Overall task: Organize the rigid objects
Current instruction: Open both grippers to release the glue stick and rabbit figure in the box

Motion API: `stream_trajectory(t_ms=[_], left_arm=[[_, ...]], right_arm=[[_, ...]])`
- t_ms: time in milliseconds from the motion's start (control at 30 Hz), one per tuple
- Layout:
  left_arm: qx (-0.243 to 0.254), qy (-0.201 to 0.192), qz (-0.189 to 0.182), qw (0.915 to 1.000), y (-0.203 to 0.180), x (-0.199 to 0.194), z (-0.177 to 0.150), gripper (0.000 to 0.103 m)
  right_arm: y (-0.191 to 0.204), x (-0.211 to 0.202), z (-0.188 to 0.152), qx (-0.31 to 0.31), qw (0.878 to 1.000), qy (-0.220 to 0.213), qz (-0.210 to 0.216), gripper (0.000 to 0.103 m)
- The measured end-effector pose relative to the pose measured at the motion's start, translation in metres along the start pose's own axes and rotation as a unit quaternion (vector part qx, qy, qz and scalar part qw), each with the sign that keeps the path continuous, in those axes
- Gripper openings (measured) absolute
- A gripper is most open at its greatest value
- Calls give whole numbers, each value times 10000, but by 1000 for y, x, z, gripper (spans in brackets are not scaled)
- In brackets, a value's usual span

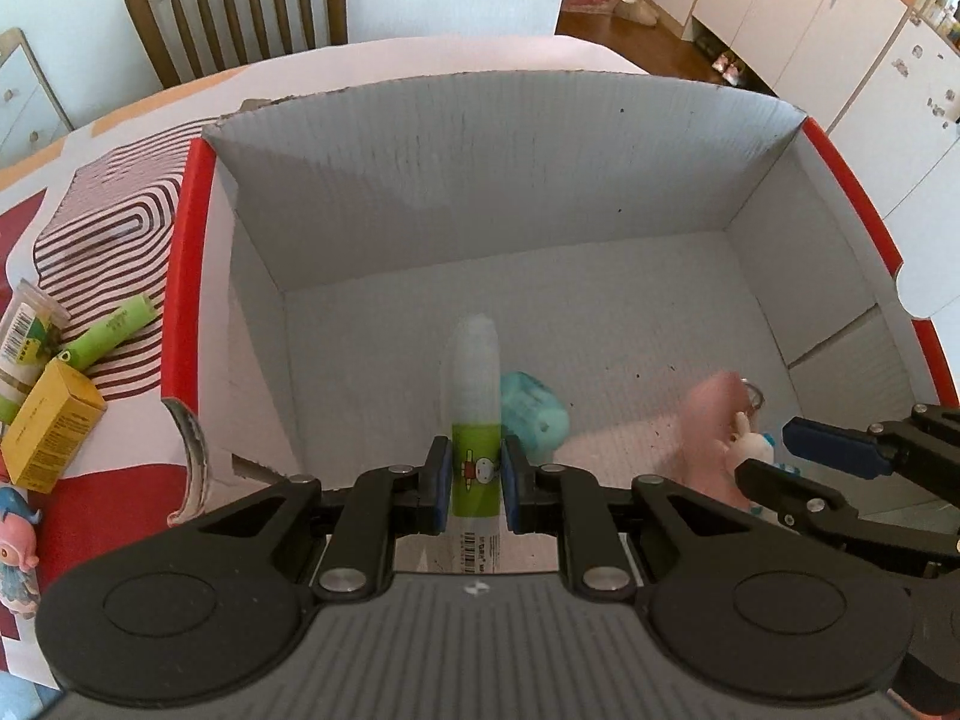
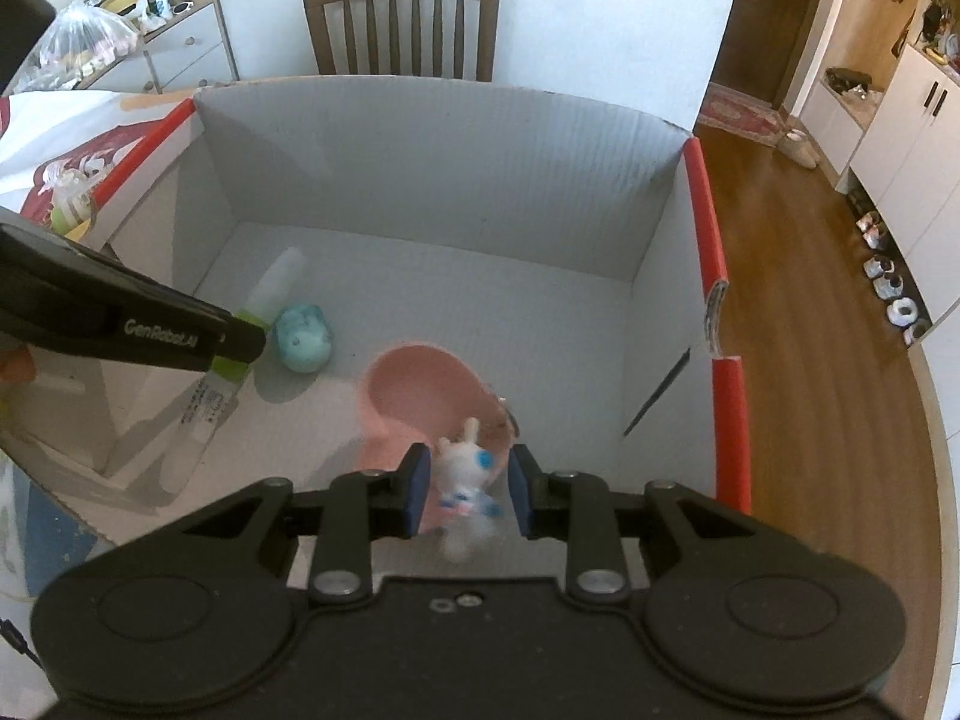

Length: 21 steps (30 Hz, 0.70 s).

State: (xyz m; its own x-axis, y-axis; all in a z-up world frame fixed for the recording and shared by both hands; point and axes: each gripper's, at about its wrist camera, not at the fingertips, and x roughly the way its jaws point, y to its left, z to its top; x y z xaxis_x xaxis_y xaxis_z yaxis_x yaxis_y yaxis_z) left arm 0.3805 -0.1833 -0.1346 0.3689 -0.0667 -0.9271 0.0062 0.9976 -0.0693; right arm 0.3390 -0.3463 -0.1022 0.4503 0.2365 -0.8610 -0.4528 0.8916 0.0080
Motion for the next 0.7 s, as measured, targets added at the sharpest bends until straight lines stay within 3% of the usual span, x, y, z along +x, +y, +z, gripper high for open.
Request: stream_trajectory(t_ms=[333,700], left_arm=[[-69,-197,-196,9996,8,-16,-2,17],[-5,-805,-327,9962,7,-60,-13,17]], right_arm=[[-2,-12,-1,57,9999,-77,100,39],[2,-38,-3,152,9992,-319,179,48]])
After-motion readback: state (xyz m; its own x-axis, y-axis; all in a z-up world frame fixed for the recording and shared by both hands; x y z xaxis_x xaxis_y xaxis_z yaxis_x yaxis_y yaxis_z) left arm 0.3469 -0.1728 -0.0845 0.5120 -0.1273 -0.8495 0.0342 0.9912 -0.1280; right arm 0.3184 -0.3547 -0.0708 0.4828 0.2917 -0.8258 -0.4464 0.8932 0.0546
